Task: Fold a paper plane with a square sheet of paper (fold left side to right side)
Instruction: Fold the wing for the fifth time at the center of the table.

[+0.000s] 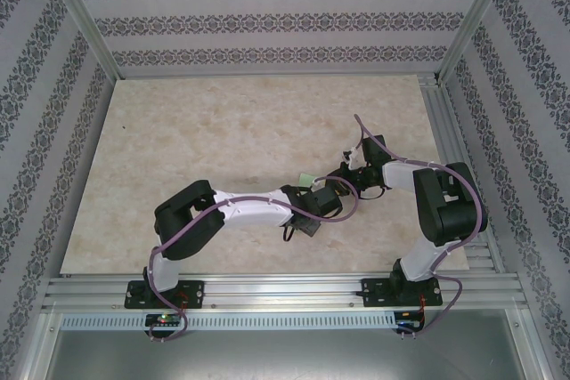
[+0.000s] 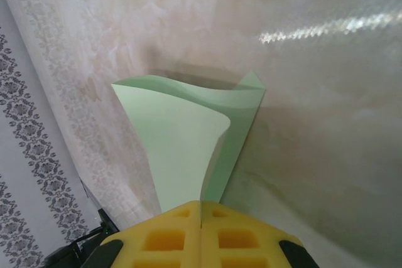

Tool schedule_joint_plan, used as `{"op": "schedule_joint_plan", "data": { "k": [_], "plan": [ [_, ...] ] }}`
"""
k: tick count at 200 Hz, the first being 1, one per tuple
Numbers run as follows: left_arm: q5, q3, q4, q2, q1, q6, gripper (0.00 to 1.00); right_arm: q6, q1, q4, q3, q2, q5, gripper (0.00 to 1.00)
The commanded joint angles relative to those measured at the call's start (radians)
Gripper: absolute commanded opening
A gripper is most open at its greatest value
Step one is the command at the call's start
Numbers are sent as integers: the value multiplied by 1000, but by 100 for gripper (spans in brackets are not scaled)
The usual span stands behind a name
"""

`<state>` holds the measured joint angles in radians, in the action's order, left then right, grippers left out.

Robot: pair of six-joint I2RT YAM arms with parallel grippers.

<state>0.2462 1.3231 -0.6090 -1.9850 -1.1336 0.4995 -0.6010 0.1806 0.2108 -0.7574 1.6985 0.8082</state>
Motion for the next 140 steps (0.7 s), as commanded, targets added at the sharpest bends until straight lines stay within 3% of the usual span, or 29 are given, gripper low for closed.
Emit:
{"op": "schedule_joint_plan", "data": {
  "k": [1,52,106,140],
  "plan": [
    [21,25,-41,-9,-10,20,35,21,-7,-1,-14,2,-10,8],
    [19,29,-33,19,-11,31,28,55,-13,47,-28,-27,-22,17],
    [-2,66,-31,39,-4,29,8,96,-54,127,-29,-115,-72,32],
    [-56,67,-13,47,17,46,4,100,-88,138,1,-174,-101,41]
  ]
}}
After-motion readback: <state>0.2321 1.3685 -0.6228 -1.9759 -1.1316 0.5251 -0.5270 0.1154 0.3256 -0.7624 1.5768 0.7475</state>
